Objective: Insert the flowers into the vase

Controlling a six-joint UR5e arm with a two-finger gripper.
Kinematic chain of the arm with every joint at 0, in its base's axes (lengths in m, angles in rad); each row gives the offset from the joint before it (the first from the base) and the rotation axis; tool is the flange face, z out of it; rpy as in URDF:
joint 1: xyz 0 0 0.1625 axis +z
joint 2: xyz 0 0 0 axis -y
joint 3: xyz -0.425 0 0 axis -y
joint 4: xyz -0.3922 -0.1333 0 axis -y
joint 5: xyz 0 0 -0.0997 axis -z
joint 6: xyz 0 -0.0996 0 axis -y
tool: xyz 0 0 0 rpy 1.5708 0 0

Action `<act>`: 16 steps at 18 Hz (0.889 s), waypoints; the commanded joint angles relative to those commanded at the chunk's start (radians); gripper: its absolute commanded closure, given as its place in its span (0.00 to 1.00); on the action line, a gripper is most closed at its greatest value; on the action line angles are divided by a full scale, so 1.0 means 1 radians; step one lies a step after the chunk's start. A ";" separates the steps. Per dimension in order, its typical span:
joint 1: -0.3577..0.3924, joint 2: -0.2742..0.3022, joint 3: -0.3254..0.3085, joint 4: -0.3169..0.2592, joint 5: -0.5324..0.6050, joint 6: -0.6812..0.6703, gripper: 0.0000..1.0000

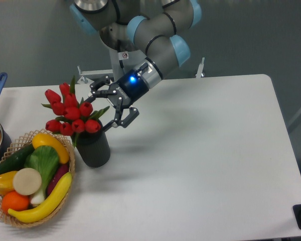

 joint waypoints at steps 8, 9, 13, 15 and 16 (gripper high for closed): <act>0.127 0.058 0.002 -0.002 0.003 0.000 0.00; 0.144 0.058 0.002 -0.002 0.021 0.000 0.00; 0.193 0.063 0.029 -0.002 0.308 0.002 0.00; 0.190 0.063 0.057 -0.002 0.466 0.002 0.00; 0.186 0.063 0.067 -0.002 0.529 0.002 0.00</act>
